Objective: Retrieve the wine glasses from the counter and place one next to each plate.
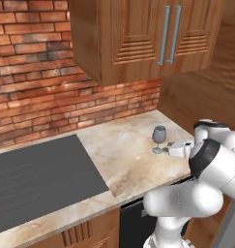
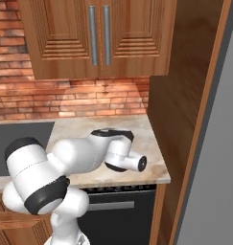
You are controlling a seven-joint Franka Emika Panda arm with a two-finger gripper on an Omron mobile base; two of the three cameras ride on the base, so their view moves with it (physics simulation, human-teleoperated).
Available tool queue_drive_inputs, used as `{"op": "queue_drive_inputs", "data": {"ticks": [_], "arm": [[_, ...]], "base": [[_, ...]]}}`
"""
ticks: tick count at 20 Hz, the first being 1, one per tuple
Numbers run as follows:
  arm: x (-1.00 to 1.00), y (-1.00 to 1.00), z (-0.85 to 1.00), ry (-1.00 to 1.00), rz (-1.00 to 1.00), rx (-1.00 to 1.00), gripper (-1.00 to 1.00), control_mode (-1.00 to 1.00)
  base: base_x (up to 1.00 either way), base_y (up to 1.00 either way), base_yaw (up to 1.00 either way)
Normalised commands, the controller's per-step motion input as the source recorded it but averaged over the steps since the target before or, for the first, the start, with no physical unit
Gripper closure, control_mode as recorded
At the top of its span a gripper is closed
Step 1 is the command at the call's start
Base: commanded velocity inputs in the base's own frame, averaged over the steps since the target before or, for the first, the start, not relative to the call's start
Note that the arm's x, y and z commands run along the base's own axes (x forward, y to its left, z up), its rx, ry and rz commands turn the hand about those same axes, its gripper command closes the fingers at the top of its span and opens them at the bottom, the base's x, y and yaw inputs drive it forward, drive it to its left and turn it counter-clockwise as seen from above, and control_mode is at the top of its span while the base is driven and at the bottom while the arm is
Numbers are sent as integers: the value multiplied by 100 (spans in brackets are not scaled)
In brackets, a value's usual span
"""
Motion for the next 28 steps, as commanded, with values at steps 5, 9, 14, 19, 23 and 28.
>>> {"op": "queue_drive_inputs", "data": {"ticks": [5,9,14,19,23,28], "arm": [[20,-3,-17,0,0,0,-100,-100],[25,0,-19,0,0,0,-100,-100],[14,0,-5,0,0,0,-100,-100],[24,0,-3,0,0,0,-100,-100],[18,5,-6,0,0,0,-100,-100],[15,13,-2,0,0,0,-100,-100]], "base": [[0,0,0],[0,0,0],[0,0,0],[0,0,0],[0,0,0],[0,0,0]]}}
